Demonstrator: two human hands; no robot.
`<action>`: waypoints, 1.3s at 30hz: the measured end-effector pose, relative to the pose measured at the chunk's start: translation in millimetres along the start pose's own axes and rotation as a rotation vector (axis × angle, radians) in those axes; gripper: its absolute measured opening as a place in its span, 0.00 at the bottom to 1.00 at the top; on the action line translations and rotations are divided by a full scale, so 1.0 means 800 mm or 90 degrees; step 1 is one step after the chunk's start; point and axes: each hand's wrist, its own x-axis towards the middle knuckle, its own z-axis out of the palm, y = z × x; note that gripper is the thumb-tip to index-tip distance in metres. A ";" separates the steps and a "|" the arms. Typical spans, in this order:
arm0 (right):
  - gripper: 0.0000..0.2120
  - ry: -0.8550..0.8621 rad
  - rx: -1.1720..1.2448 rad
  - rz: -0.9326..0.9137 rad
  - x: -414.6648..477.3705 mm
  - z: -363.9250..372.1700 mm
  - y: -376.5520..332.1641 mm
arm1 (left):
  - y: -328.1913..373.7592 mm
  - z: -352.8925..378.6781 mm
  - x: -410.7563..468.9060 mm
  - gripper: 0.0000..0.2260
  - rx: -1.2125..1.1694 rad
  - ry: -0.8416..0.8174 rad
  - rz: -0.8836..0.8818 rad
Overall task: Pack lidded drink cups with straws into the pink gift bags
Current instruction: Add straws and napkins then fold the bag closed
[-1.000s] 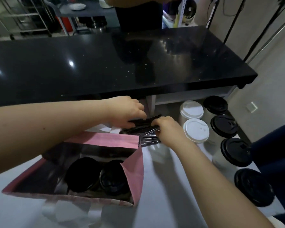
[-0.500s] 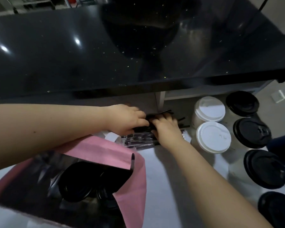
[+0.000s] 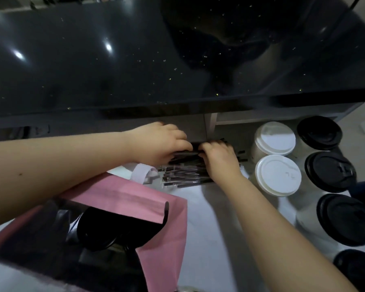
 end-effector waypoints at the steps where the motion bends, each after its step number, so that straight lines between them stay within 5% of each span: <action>1: 0.08 0.006 -0.002 -0.015 -0.002 -0.006 -0.003 | -0.002 -0.007 -0.005 0.21 -0.014 0.009 -0.012; 8: 0.11 0.010 -0.085 -0.047 -0.021 -0.054 -0.031 | 0.002 -0.055 -0.056 0.18 -0.107 0.061 -0.081; 16: 0.10 0.027 -0.108 0.025 -0.060 -0.107 -0.057 | 0.008 -0.069 -0.121 0.17 -0.044 0.163 -0.129; 27: 0.08 0.176 -0.085 0.095 -0.120 -0.184 -0.174 | 0.015 -0.063 -0.221 0.16 -0.024 0.341 -0.192; 33: 0.04 0.249 0.146 0.054 -0.153 -0.209 -0.267 | 0.021 -0.044 -0.292 0.12 -0.252 0.421 -0.147; 39: 0.06 0.208 0.384 -0.039 -0.157 -0.187 -0.338 | 0.040 -0.001 -0.329 0.07 -0.422 0.371 -0.079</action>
